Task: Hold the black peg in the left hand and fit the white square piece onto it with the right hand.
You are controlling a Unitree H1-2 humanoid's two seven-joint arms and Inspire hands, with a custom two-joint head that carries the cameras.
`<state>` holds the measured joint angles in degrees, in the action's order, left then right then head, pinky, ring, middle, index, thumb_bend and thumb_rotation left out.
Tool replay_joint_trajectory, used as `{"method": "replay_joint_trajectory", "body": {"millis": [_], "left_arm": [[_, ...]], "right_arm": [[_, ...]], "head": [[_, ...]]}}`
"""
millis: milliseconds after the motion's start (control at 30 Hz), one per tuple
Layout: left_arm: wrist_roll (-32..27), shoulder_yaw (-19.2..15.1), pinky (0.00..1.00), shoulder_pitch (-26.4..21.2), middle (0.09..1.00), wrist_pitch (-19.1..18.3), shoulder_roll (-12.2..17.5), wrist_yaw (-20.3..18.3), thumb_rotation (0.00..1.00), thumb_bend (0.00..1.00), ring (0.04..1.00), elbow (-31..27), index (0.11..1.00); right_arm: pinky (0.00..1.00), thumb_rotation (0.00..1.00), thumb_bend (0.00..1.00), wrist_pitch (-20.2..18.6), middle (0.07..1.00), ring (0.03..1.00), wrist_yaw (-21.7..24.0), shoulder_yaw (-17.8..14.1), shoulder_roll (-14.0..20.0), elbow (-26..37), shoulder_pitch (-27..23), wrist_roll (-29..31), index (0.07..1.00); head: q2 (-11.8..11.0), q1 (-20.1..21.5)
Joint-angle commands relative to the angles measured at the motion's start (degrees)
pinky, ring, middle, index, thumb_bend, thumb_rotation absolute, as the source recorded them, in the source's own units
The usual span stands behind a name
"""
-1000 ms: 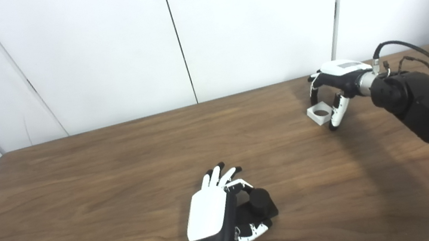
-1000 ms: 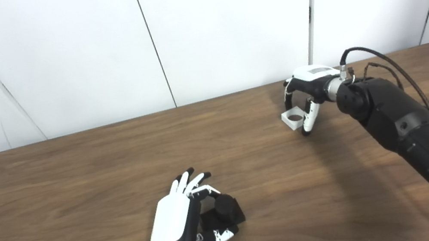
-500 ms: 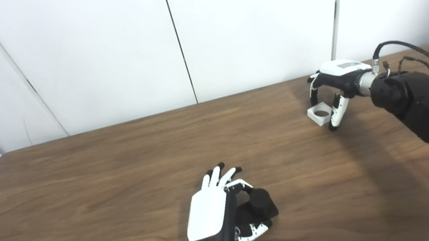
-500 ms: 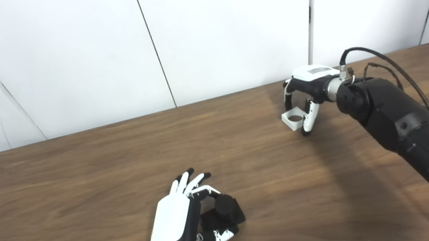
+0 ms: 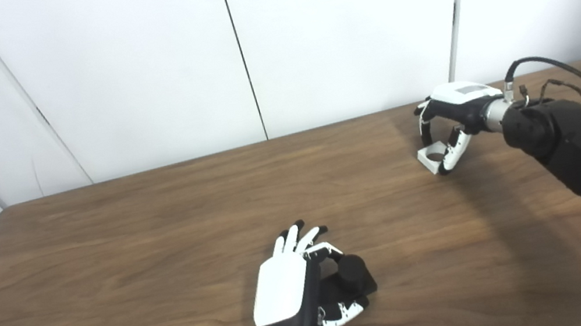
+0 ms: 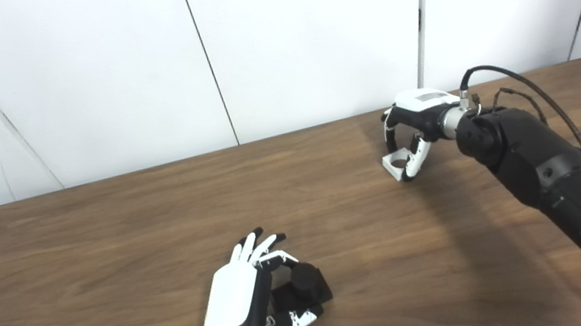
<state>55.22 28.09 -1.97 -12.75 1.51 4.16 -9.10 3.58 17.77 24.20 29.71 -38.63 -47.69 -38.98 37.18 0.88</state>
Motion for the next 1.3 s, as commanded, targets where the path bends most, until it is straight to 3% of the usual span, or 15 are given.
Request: {"method": "replay_joint_trajectory", "body": {"millis": [0, 600, 1000, 1267], "left_arm": [[0.47, 0.47, 0.99, 0.47, 0.880, -0.31, -0.05, -1.79, 0.08, 0.51, 0.984, -0.09, 0.487], [0.68, 0.09, 0.99, -0.18, 0.880, -0.48, 0.44, -2.14, 0.08, 0.51, 0.982, 0.43, 0.486], [0.41, -0.20, 0.99, -0.42, 0.875, 0.04, 0.31, -1.94, 0.08, 0.51, 0.984, 1.22, 0.486], [0.26, -0.40, 0.99, -0.52, 0.876, 0.33, 0.27, -1.43, 0.08, 0.51, 0.983, 1.82, 0.487]], "right_arm": [[0.89, 0.13, 0.52, 1.72, 0.907, 0.983, -1.65, -0.92, 0.62, 1.11, -2.58, 0.62, 0.489], [0.87, 0.13, 0.52, 1.50, 0.910, 0.989, -1.01, -2.37, 1.41, 4.02, -1.34, 1.78, 0.490], [0.87, 0.13, 0.52, -0.35, 0.903, 0.993, 3.64, -4.36, 3.51, 15.90, 1.12, 2.60, 0.490], [0.88, 0.14, 0.52, -1.58, 0.886, 0.993, 10.57, -5.03, 4.33, 28.77, 2.87, 5.06, 0.489]], "head": [[0.16, 0.07], [-0.07, 0.38], [-0.19, 0.47], [-0.52, 0.45]]}}
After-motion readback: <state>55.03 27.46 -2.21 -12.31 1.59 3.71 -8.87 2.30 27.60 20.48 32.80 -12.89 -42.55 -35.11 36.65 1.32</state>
